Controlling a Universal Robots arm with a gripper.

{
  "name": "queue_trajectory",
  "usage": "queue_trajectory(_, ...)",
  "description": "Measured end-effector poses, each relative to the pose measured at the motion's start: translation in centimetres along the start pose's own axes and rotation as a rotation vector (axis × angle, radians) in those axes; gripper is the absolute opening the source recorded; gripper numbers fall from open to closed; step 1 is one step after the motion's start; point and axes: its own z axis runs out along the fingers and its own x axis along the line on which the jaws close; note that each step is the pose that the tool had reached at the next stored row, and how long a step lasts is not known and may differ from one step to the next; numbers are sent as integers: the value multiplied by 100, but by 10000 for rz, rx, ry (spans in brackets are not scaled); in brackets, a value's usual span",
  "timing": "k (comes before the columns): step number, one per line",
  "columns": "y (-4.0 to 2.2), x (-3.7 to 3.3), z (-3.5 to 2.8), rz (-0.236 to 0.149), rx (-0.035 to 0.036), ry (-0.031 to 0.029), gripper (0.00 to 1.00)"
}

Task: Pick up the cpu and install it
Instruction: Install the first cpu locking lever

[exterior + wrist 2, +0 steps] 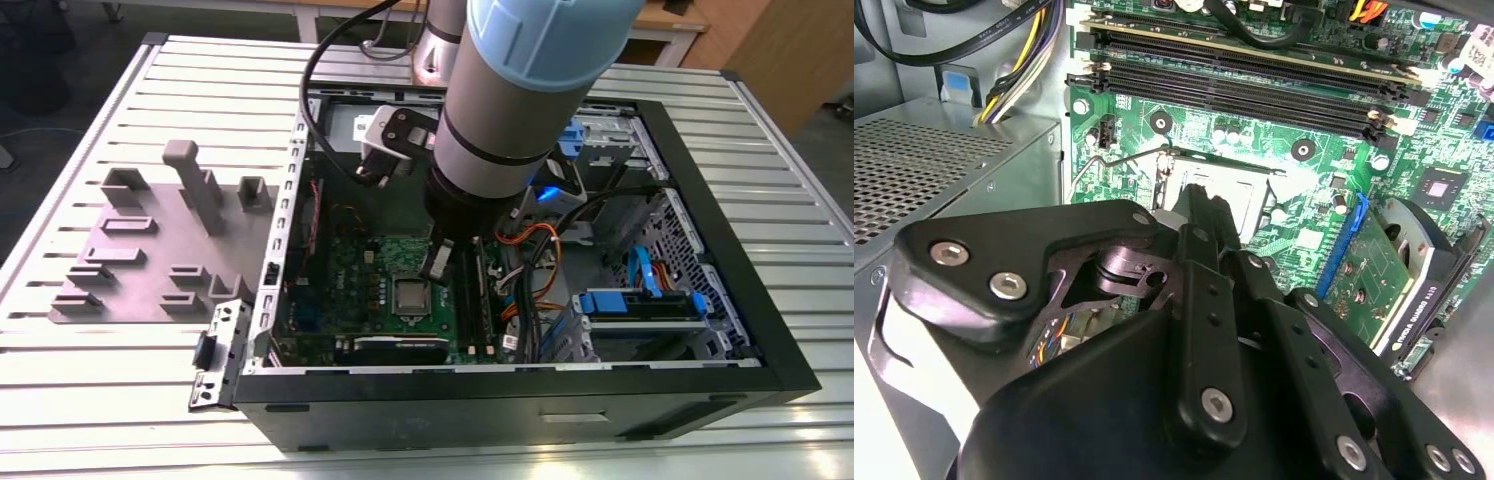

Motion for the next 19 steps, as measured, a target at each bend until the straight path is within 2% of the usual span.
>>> queue_trajectory(2,0,0,0,0,0,0,16)
queue_trajectory(3,0,0,0,0,0,0,11)
queue_trajectory(10,1,0,-1,-63,-8,8,11)
queue_trajectory(16,0,0,1,-1025,-134,122,11)
queue_trajectory(17,0,1,1,-1093,-136,129,11)
queue_trajectory(19,1,2,5,-1112,-63,105,11)
